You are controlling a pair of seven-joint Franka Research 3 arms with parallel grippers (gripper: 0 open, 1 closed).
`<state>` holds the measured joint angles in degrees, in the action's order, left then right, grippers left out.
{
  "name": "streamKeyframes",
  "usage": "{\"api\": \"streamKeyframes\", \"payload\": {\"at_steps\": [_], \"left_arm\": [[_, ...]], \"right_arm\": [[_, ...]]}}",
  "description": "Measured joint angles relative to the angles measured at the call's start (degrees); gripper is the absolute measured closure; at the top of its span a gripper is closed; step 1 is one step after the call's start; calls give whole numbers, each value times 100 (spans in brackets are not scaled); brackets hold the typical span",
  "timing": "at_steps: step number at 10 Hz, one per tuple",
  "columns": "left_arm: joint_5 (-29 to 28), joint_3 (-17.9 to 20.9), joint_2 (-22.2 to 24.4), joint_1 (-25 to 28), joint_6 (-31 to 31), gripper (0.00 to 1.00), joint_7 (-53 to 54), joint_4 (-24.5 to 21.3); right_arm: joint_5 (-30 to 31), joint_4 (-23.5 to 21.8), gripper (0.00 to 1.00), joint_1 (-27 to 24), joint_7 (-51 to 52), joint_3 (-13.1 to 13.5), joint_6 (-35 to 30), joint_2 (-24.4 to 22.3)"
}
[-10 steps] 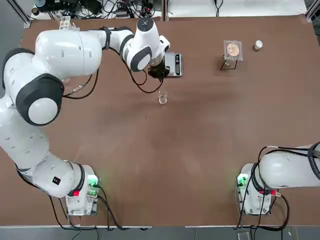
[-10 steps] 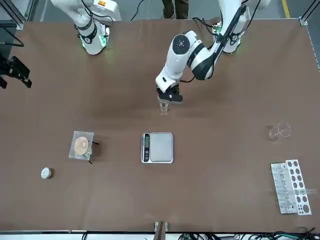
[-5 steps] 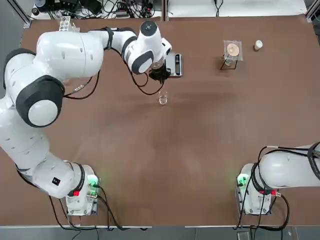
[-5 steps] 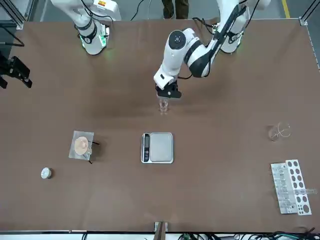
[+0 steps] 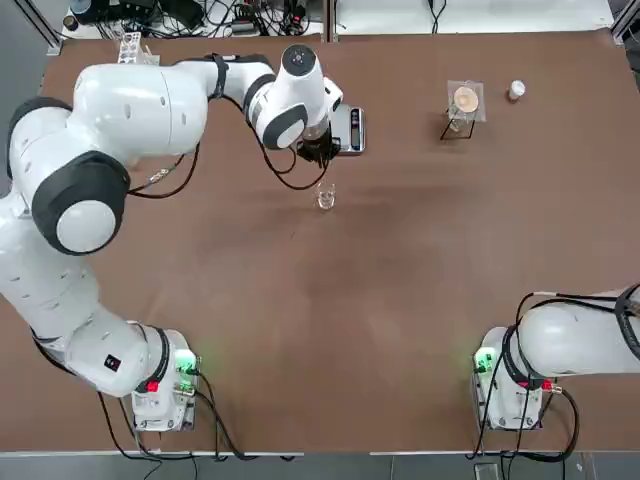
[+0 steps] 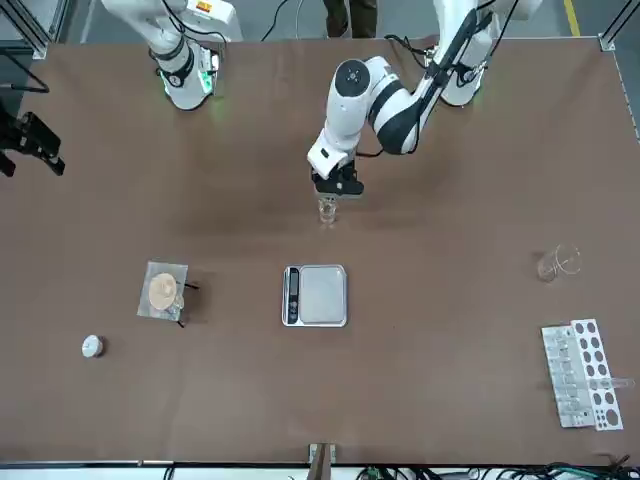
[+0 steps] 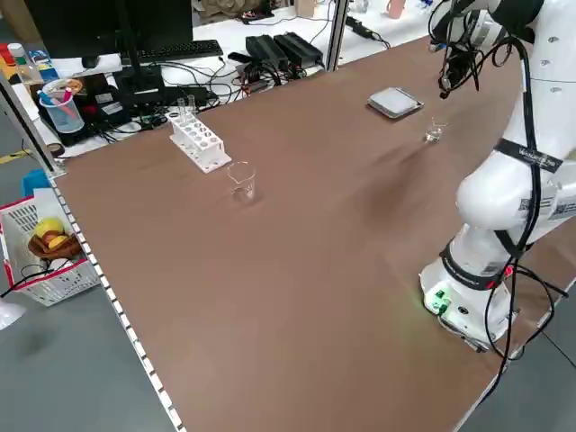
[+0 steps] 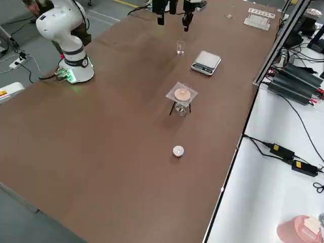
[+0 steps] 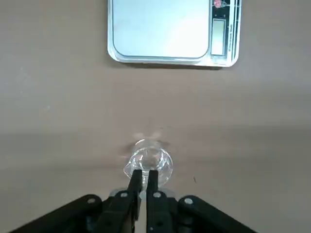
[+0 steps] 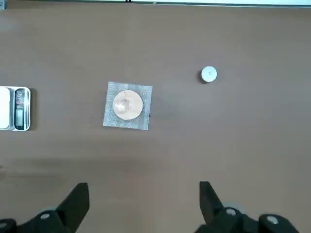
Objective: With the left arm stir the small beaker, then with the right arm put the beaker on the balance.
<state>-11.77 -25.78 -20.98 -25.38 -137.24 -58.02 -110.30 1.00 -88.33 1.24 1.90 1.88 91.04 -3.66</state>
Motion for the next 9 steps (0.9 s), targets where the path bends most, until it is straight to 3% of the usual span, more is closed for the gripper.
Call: {"api": "streamKeyframes", "payload": {"at_steps": [4, 9], "left_arm": [[-648, -1, -72, -186, 3, 92, -976, -57], [-848, 44, -165, -193, 3, 92, -1081, -40]], "right_arm": [[0, 0, 0, 0, 1, -1, 0, 0], [0, -1, 0, 2, 6, -6, 0, 3]]}}
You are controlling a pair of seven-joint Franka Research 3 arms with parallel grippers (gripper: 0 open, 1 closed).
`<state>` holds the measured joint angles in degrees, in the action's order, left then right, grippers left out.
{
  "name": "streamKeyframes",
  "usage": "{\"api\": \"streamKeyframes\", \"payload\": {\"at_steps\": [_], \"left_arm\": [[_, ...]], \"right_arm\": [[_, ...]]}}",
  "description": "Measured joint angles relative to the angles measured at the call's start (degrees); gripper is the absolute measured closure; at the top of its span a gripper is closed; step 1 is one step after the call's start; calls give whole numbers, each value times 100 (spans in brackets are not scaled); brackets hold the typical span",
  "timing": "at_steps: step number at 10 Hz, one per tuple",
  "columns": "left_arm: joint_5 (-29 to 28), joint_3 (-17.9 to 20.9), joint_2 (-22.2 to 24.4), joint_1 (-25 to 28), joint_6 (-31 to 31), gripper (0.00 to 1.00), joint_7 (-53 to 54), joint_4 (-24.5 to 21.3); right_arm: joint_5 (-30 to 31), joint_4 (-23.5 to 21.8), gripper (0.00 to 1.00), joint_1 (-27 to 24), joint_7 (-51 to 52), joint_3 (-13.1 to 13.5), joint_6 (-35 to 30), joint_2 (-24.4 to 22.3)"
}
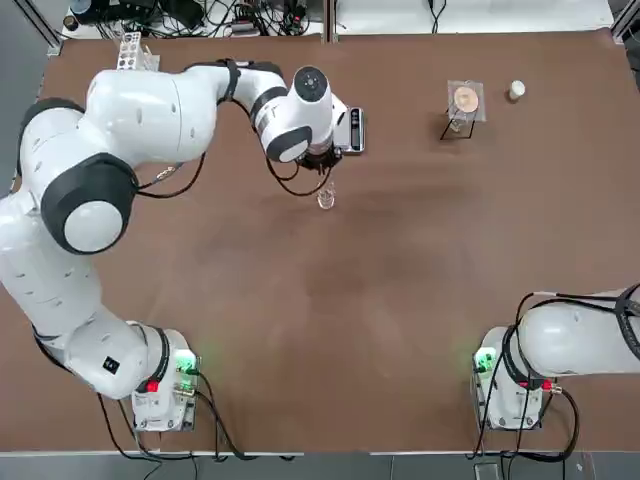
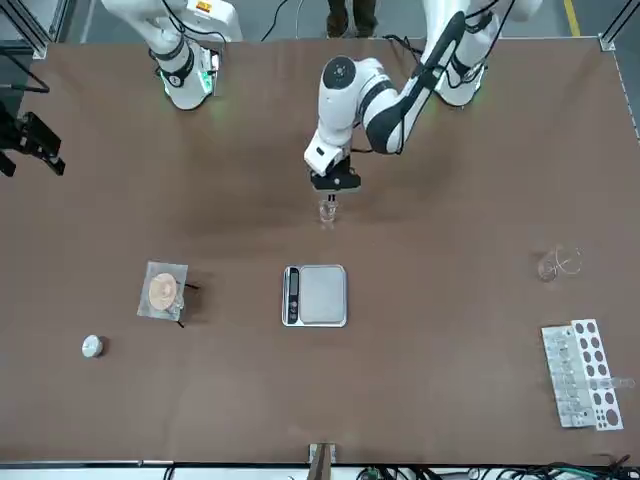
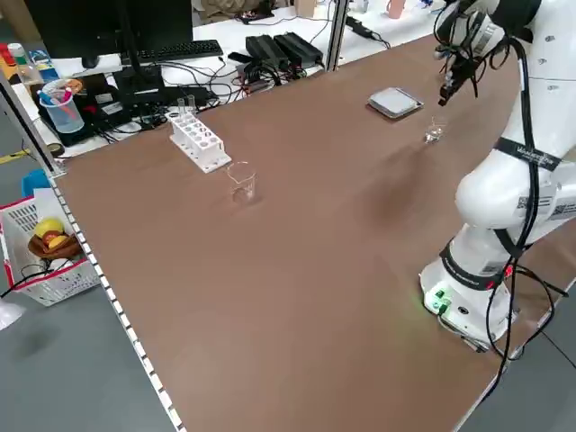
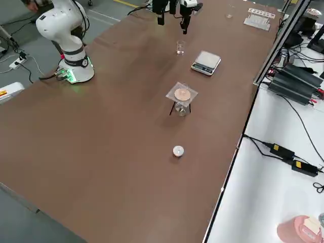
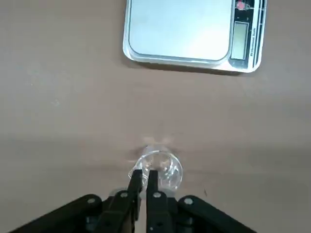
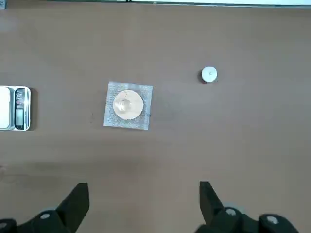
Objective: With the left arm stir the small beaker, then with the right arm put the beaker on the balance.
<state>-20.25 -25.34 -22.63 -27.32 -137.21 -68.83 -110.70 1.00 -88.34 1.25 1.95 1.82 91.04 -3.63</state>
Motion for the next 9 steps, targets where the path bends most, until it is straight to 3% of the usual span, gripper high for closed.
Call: {"api": "streamKeyframes", "payload": {"at_steps": [9], "left_arm": [[-1, 26, -135, -78, -1, 92, -267, 203]], "right_arm": [[0, 0, 0, 0, 2, -4, -18, 6]]}}
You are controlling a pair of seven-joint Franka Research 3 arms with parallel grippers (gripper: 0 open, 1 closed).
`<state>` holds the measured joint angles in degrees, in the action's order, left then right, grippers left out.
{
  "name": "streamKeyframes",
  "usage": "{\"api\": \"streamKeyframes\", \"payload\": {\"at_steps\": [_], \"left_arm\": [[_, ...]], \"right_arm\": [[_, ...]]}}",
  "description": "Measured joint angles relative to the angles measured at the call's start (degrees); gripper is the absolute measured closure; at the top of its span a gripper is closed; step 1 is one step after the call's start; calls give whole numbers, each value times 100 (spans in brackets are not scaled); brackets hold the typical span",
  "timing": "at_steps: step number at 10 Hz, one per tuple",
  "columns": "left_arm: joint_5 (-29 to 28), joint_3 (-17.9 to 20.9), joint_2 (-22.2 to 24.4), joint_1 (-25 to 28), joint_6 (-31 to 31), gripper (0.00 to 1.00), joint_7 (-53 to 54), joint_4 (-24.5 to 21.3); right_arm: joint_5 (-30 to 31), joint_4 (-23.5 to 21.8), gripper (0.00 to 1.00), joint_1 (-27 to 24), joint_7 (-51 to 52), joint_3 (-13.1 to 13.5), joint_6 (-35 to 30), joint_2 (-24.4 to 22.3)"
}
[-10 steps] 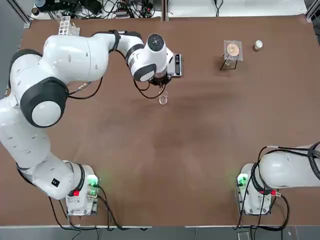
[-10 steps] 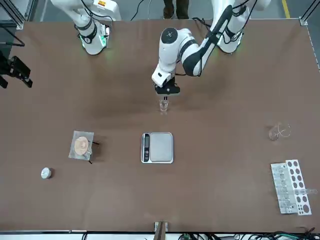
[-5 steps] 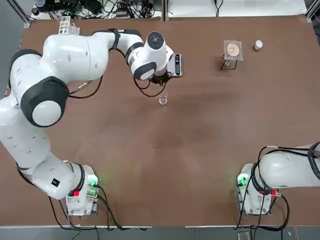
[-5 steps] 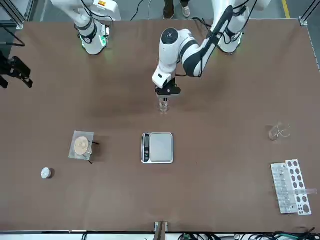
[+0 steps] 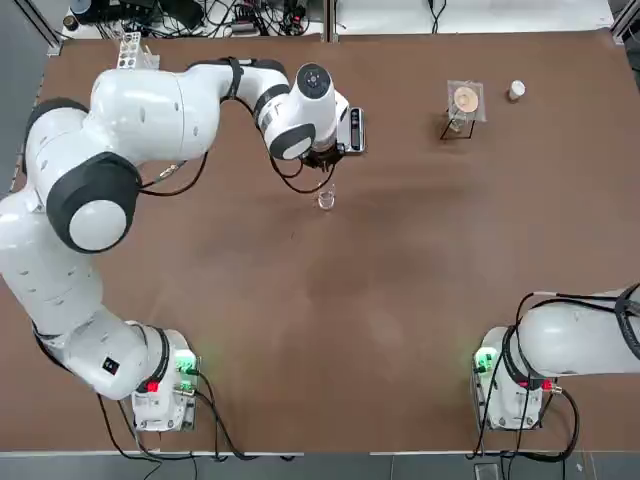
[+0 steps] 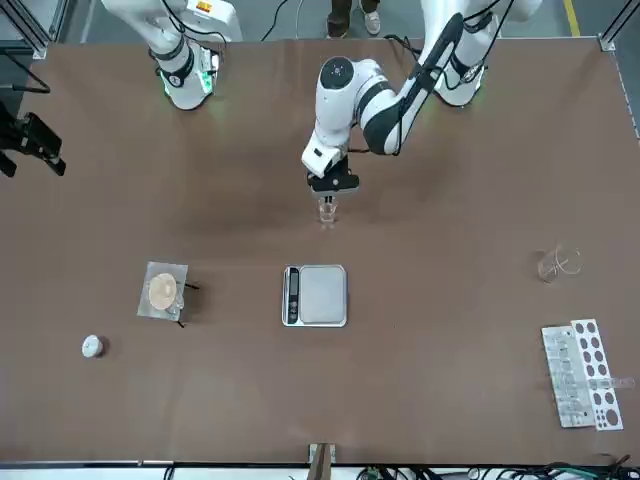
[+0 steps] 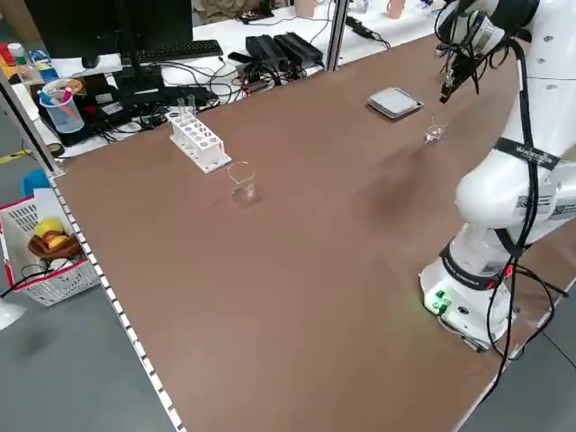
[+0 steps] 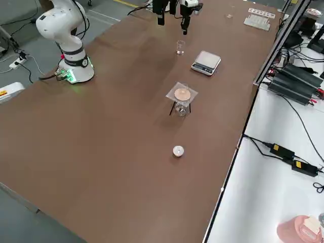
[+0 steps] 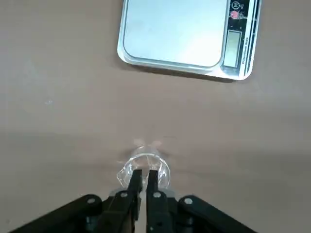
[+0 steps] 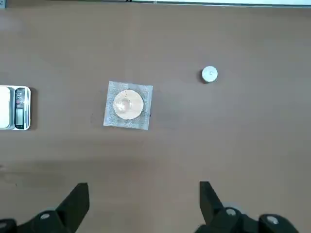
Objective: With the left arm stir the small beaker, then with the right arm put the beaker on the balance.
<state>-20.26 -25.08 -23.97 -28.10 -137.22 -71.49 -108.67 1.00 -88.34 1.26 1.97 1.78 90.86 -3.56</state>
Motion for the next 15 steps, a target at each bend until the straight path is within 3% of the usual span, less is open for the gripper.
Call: {"api": "streamKeyframes", "payload": {"at_steps": [15], "left_arm": [[-26, 16, -31, 37, 219, 92, -4, 140]], "right_arm": [[-8, -106, 0, 0, 0, -8, -180, 8]]}}
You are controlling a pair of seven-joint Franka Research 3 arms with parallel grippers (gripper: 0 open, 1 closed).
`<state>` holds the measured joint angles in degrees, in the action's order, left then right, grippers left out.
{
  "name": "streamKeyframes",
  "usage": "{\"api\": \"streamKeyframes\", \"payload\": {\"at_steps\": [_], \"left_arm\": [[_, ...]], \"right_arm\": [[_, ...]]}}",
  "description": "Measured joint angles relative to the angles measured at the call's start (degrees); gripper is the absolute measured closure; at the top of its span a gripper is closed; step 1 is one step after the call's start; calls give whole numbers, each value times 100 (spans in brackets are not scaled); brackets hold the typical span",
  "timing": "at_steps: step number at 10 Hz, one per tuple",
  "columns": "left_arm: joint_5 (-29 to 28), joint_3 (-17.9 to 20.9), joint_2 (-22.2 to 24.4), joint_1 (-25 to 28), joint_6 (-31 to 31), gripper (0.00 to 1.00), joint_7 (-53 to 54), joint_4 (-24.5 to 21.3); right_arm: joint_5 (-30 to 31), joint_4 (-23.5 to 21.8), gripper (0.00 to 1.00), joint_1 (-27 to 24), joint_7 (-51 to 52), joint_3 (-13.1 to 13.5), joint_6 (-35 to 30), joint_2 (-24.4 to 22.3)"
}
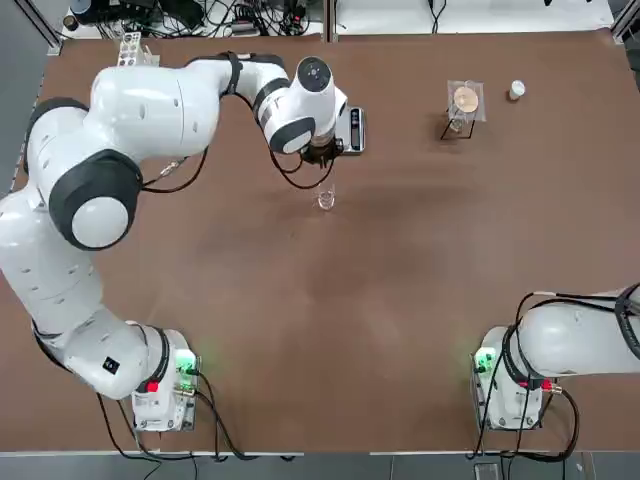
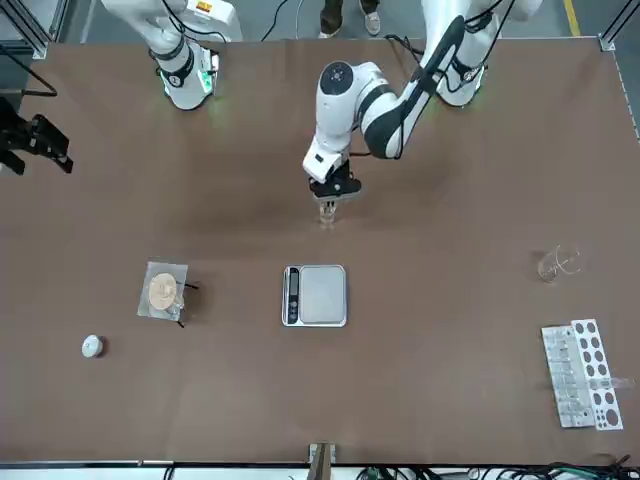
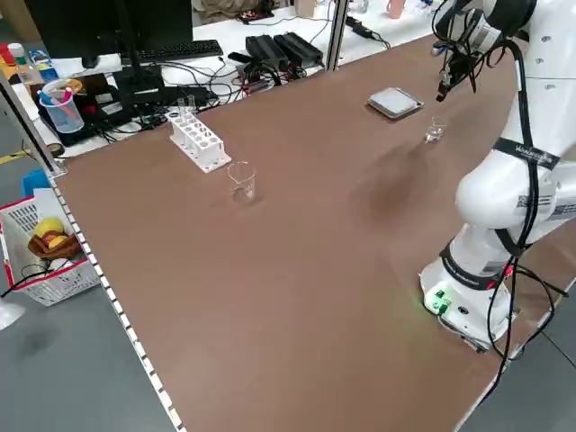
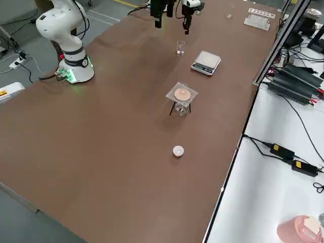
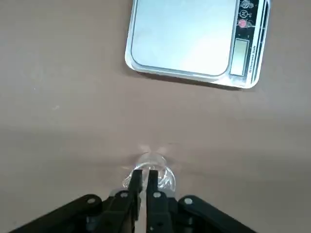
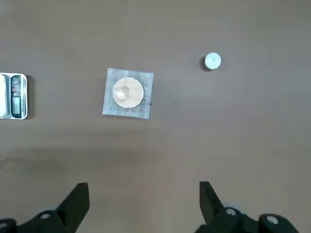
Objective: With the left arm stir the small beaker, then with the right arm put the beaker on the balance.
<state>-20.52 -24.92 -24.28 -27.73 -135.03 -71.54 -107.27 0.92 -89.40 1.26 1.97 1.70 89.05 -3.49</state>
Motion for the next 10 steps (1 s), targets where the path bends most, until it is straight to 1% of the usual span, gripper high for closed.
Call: {"api": "streamKeyframes", "payload": {"at_steps": [5, 10], "left_arm": [[0, -17, 0, -1, 242, 92, -16, 70], [328, -24, 0, -11, 269, 92, -63, 226]], "right_arm": [[0, 0, 0, -2, 0, 1, -4, 0], [0, 0, 0, -14, 0, 7, -45, 0]]}}
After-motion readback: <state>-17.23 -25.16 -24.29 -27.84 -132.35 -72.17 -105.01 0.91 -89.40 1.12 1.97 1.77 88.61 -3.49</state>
